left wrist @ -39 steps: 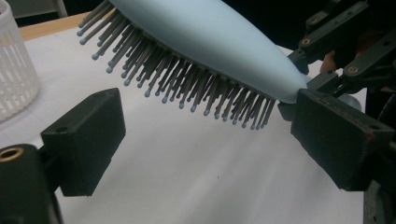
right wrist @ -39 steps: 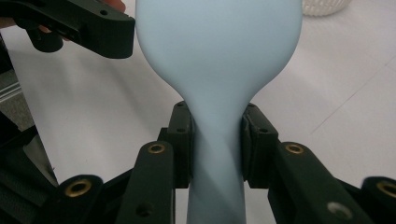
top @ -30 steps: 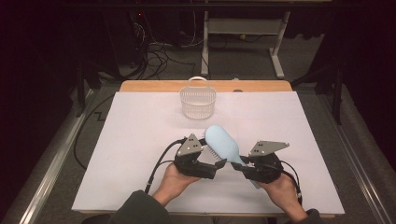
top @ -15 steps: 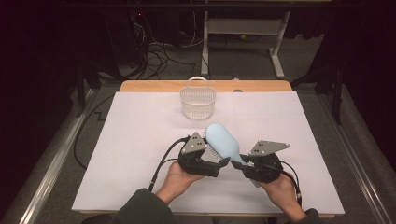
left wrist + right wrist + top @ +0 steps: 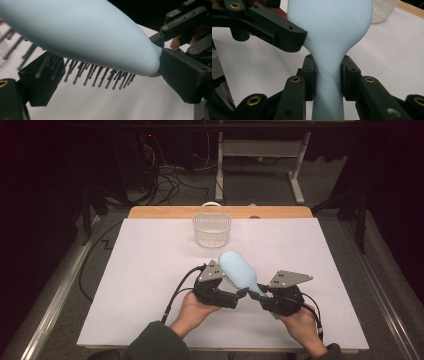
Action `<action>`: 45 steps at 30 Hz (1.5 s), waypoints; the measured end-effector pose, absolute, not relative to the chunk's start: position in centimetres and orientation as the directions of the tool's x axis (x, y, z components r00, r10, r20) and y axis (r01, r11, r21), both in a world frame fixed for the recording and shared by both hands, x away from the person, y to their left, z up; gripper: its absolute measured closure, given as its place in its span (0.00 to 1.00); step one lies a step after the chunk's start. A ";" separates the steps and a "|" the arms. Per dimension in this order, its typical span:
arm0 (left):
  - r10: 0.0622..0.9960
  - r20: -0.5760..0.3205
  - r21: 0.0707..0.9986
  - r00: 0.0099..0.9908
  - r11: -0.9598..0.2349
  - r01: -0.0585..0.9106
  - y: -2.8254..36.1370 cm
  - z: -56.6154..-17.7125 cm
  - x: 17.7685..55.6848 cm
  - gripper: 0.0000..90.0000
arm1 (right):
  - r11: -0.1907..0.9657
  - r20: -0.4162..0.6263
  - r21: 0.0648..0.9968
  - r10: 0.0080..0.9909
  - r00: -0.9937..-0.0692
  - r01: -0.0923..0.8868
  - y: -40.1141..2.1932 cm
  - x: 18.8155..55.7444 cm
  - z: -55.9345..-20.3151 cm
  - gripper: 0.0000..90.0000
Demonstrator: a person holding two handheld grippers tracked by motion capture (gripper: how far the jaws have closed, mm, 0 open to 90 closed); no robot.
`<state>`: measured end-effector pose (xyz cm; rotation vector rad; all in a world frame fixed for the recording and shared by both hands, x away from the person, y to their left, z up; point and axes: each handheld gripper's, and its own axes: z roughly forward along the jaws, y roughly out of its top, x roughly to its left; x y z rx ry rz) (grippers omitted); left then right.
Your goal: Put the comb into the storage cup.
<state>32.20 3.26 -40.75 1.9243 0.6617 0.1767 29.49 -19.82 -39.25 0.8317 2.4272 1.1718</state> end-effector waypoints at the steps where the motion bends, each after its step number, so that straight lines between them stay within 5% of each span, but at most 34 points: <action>1: 0.514 -0.179 0.873 0.839 -0.311 0.377 3.1 -40.7 32.3 0.09 | 0.494 -0.031 0.791 0.620 -0.784 0.360 -19.8 29.5 -39.2 0.78; 32: 0.474 -0.375 0.811 0.796 -0.248 0.530 3.7 -39.8 33.1 0.36 | 0.549 -0.072 0.752 0.617 -0.783 0.364 -18.5 29.9 -39.5 0.78; 45: 0.445 -0.391 0.816 0.806 -0.238 0.527 4.4 -39.1 33.0 0.51 | 0.574 -0.088 0.739 0.602 -0.794 0.353 -17.8 30.2 -39.8 0.78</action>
